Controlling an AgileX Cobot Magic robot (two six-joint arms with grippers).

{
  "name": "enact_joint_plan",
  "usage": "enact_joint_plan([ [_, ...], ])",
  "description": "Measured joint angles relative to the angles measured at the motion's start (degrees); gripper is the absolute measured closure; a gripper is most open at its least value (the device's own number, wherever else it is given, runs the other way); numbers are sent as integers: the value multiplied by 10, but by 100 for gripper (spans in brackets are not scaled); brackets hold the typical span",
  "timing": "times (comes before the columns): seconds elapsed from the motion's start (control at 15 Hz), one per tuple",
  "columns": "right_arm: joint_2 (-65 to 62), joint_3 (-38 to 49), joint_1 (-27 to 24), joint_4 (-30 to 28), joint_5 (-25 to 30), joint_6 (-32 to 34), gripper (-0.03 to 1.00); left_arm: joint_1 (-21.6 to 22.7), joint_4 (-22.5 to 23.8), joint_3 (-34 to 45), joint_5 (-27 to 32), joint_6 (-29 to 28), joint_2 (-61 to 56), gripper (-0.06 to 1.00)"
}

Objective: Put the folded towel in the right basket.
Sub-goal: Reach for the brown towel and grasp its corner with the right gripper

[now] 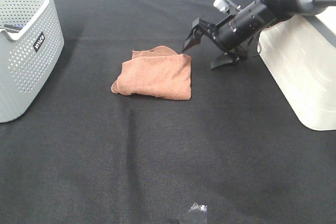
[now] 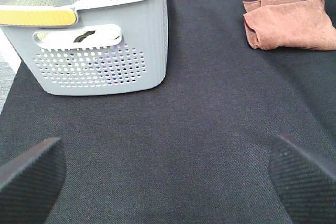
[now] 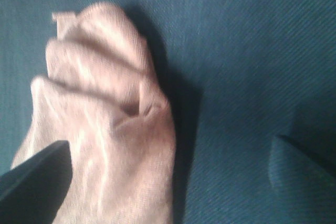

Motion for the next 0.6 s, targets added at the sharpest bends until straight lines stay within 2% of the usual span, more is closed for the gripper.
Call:
enact_joint_plan([
  [0.27,21,-7,0,13,23,0,-1,0,0,0,0,0,0,-3],
  [0.6,23,-7,15,9,18,0,-1,0,0,0,0,0,0,-3],
])
